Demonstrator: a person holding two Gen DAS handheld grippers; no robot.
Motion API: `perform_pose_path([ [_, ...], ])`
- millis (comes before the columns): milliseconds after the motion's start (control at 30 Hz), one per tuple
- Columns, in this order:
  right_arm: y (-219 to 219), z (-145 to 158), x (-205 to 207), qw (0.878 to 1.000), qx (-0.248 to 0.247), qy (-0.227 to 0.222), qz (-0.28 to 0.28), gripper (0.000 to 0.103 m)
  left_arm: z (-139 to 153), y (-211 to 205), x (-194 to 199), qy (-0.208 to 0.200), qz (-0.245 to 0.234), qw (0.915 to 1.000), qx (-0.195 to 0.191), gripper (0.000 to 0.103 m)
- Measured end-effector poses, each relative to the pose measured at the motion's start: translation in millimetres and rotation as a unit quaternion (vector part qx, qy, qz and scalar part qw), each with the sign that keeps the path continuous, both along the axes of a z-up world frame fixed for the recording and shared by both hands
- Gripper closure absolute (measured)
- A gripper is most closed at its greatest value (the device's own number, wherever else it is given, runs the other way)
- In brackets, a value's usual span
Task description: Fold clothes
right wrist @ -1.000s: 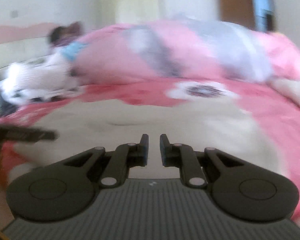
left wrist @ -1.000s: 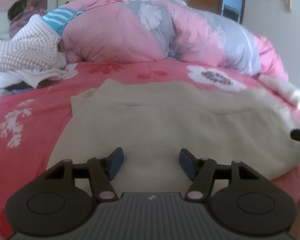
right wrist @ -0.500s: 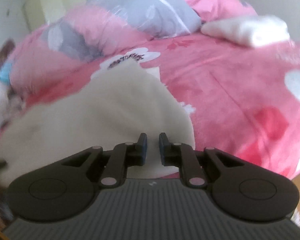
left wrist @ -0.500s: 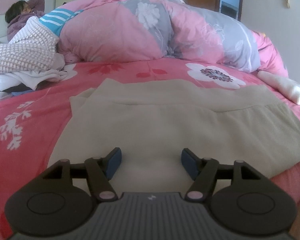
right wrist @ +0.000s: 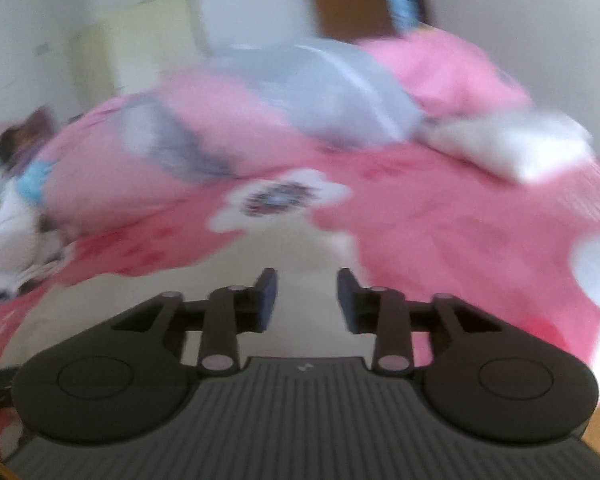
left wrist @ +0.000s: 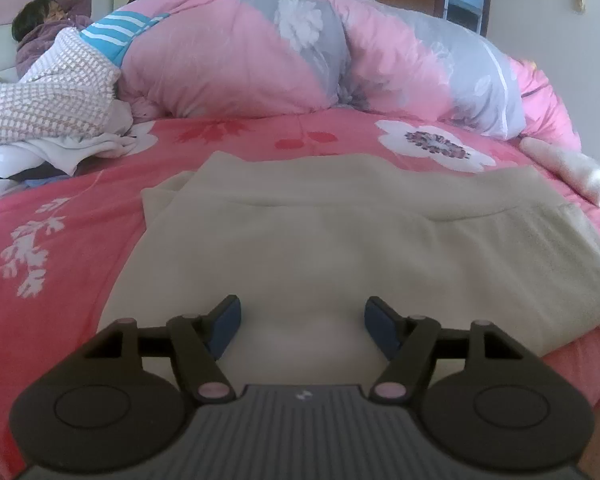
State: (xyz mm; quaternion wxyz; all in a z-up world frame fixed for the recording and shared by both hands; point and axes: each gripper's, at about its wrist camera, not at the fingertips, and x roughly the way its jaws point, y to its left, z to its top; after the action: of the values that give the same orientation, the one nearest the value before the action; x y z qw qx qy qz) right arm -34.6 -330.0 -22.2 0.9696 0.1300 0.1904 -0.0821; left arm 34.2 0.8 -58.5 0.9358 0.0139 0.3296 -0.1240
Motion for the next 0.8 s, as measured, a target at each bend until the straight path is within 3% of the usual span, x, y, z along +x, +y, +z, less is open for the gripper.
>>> perform_pose_path([
  [233,70.4,-3.8,69.5,0.993,-0.041,0.015,0.108,0.053,5.4,-0.3,3.9,0.019,0.009,0.9997,0.008,0.029],
  [400,117.3,-48.3,101.1,0.979,-0.12,0.073,0.147,0.043,15.9,4.2,-7.3,0.002,0.025,0.9996,0.012,0.029],
  [433,123.6,-54.7,99.7,0.976,-0.148,0.064,0.149,0.042,19.7,6.2,-11.5,-0.005,0.026,0.9996,0.009,0.029],
  [500,130.1,-54.7,95.8,0.973,-0.169,0.06,0.147,0.042,27.1,12.3,-22.5,-0.018,0.026,0.9995,-0.004,0.029],
  [567,125.7,-51.6,98.3,0.975,-0.151,0.067,0.15,0.042,31.3,20.1,-33.5,-0.021,0.026,0.9992,-0.022,0.029],
  [800,122.6,-54.4,96.2,0.975,-0.148,0.061,0.154,0.042,21.1,52.8,-63.3,0.034,0.042,0.9922,-0.113,0.035],
])
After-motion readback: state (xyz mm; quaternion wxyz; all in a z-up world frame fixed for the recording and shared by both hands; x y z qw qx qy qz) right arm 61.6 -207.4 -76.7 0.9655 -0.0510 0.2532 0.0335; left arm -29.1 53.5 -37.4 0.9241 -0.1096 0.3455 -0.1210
